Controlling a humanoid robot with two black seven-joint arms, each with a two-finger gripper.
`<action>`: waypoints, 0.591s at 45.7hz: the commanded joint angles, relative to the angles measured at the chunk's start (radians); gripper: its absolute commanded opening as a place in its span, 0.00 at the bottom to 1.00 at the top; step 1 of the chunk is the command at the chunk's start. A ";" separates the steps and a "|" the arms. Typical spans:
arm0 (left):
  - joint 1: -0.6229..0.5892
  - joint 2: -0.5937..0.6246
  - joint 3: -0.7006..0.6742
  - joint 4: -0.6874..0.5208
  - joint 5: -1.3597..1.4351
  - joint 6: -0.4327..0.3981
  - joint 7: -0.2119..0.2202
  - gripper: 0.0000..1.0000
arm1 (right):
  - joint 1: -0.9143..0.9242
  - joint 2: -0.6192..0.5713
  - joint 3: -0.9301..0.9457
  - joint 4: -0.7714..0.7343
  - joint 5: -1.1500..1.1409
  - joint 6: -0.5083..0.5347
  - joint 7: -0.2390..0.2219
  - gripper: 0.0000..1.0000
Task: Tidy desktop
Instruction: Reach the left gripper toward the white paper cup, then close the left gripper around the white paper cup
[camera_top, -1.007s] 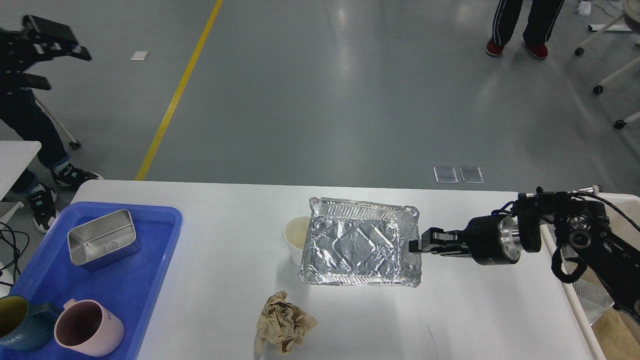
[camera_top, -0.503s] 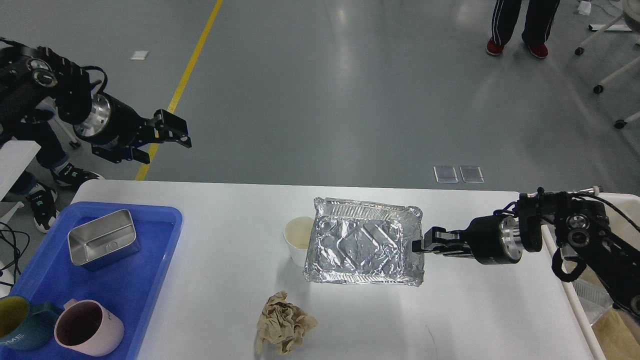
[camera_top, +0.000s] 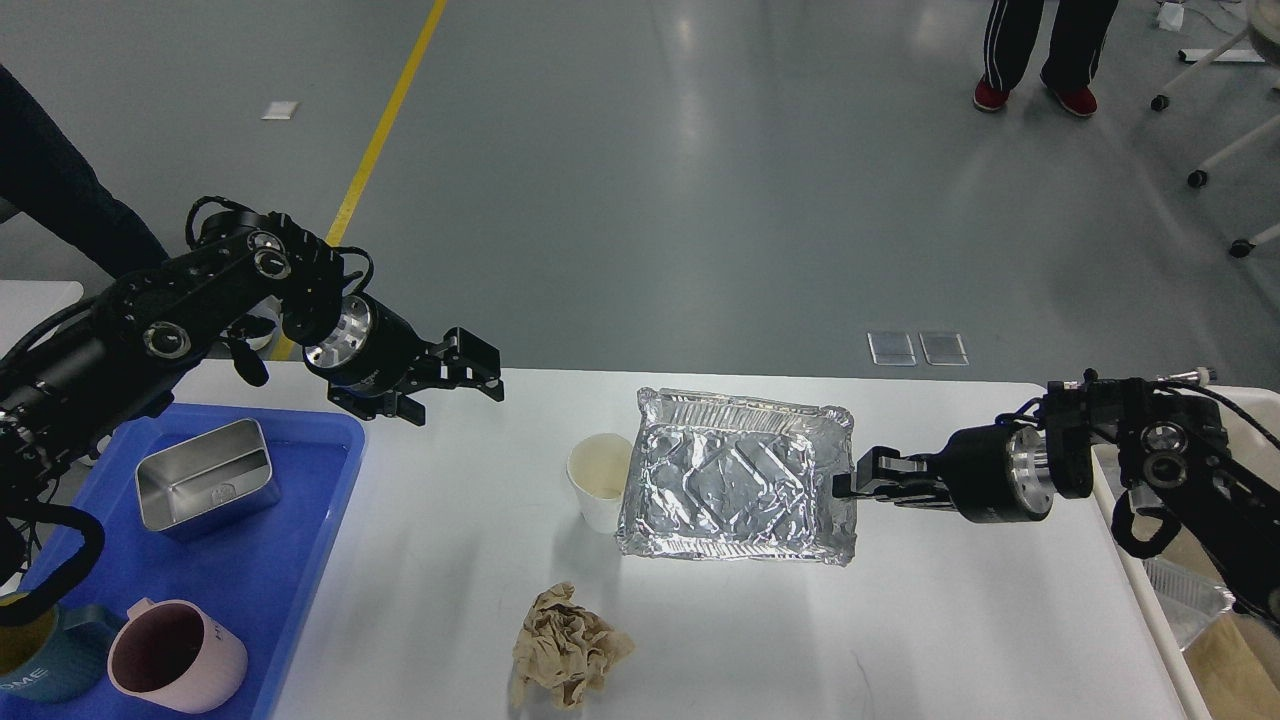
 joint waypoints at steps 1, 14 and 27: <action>0.025 -0.027 0.002 0.002 0.001 0.000 0.000 0.98 | 0.002 -0.016 0.003 -0.020 -0.001 0.000 0.000 0.00; 0.045 -0.052 0.002 0.002 0.015 0.000 0.000 0.98 | -0.013 -0.056 -0.017 -0.057 -0.006 0.000 0.000 0.00; 0.071 -0.063 0.000 0.006 0.015 0.000 -0.001 0.98 | -0.016 -0.076 -0.042 -0.074 -0.004 0.000 0.000 0.00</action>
